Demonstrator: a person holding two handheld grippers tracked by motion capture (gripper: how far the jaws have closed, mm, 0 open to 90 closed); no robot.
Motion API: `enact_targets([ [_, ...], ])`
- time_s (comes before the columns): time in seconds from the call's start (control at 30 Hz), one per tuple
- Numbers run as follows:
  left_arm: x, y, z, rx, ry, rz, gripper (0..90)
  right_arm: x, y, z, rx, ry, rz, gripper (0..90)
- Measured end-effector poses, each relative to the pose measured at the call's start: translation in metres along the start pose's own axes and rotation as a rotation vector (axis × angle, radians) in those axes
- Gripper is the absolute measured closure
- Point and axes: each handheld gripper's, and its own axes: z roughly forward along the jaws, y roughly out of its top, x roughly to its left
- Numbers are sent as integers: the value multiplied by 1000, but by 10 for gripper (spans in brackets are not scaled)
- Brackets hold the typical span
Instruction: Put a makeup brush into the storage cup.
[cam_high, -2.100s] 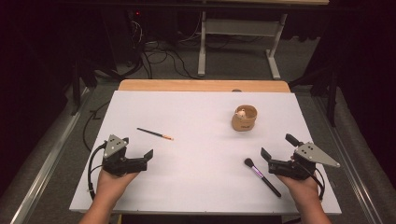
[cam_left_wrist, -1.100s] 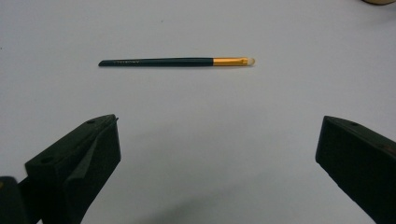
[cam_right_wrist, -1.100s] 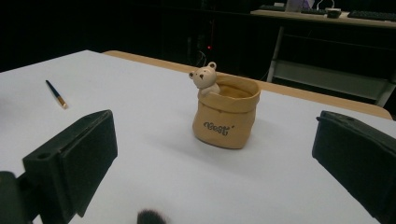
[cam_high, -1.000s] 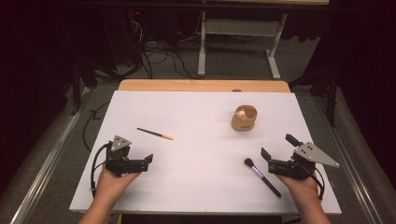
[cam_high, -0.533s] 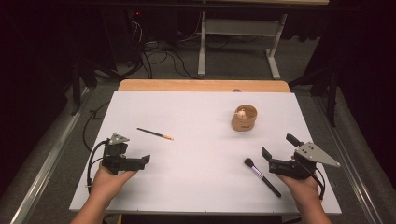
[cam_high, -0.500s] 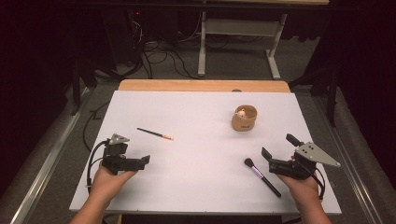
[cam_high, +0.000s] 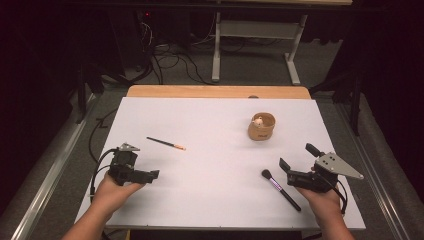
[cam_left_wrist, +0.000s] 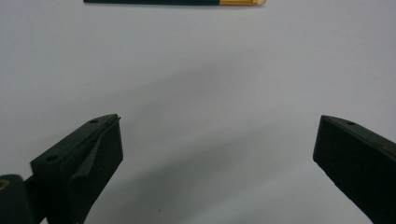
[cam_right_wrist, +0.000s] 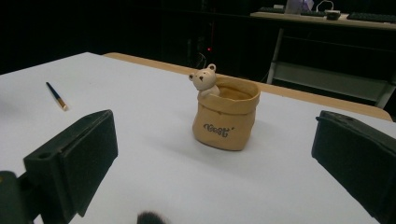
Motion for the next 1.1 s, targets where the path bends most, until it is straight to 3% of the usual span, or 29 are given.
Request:
enact_targets([
  [0.27, -1, 5, -3, 60, -3, 35, 22, 0, 0, 0, 1, -3, 1, 18],
  [0.37, 0, 7, -5, 82, -34, 30, 23, 0, 0, 0, 2, -3, 3, 18],
  [0.73, -8, 16, -5, 197, -14, 121, 24, 0, 0, 0, 4, -3, 5, 18],
  [1.1, -15, 29, -7, 257, -23, 200, 15, -1, 0, -1, 6, -7, 10, 20],
])
